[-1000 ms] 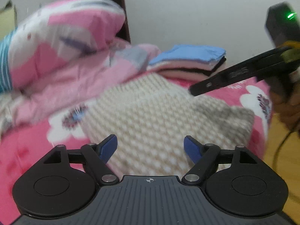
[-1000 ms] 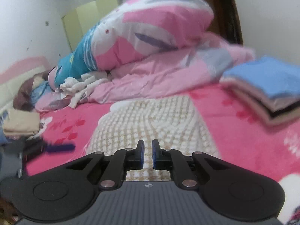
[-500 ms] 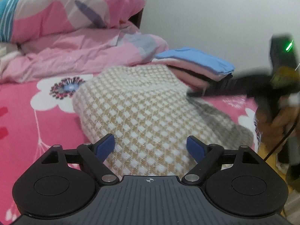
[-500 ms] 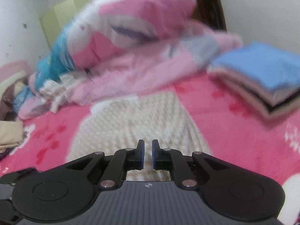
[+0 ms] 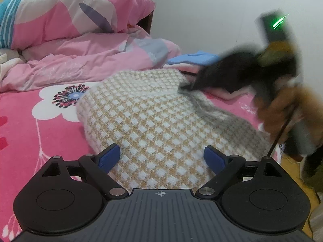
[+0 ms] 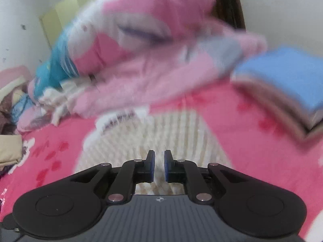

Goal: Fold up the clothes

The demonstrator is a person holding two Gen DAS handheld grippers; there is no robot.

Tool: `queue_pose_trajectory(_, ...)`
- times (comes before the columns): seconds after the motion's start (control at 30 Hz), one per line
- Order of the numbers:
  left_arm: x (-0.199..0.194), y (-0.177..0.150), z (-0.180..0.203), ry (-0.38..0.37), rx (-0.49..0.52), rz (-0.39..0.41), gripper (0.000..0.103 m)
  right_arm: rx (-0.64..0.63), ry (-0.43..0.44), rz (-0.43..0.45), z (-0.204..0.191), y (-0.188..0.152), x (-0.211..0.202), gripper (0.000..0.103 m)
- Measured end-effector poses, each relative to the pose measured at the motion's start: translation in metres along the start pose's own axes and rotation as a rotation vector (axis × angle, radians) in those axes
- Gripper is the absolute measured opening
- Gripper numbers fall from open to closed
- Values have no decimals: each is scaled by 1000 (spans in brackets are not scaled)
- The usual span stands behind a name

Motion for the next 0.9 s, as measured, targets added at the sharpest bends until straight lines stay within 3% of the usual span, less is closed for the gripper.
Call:
queue_pose_trajectory(0.1,-1,0,1,-2,10,7,91,-14,14,46,10,-12,11,7)
queue_pose_trajectory(0.43,-2,0,0,-6,8,15,92,2,27,44,11,-9,8,7)
queue_pose_trajectory(0.9,-2,0,0,-8,4,16,93,14,42,-26,13,-5,12,7)
Point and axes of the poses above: each gripper's, at about its wrist camera, not at the fingertips, and x roughly the way its jaws point, z to its right, y to its top, the point moved 9 cm from there along x, roughly the way its jaws point, and after that the axes turned 9 degrees about y, right-handed, at the moved point
